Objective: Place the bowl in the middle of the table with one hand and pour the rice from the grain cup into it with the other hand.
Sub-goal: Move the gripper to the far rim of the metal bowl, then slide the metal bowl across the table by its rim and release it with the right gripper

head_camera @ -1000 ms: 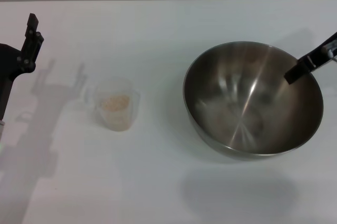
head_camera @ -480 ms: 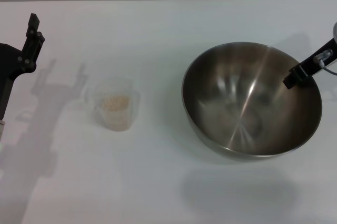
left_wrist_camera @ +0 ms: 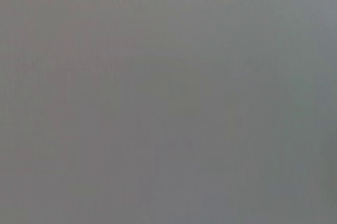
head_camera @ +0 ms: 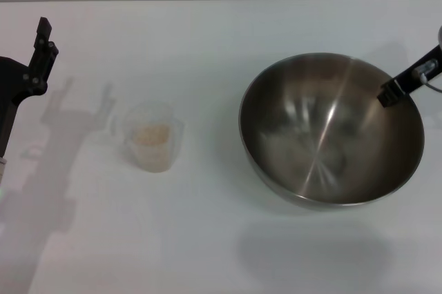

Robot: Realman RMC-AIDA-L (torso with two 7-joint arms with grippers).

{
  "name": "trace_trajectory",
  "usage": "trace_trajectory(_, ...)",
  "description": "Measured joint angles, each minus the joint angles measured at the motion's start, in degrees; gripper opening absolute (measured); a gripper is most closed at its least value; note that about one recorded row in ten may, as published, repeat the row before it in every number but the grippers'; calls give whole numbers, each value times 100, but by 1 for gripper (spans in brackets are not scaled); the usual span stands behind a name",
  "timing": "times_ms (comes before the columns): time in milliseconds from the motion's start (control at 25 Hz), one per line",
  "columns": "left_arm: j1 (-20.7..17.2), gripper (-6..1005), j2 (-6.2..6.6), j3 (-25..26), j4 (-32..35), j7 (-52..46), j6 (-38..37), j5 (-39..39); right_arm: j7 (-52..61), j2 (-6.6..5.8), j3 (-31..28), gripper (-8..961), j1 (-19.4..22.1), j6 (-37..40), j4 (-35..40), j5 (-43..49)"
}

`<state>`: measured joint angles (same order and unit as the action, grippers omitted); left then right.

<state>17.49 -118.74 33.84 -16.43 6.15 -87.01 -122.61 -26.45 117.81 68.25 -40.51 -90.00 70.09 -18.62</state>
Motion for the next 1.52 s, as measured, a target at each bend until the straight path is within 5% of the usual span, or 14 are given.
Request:
trace_trajectory(840, -9, 727, 0, 9, 8, 19, -136, 26, -534, 110, -70, 18, 132, 291, 1078, -957)
trace_trajectory(1520, 0, 726, 0, 9, 17, 53, -168, 5, -809, 114, 32, 20, 74, 288, 308, -1826)
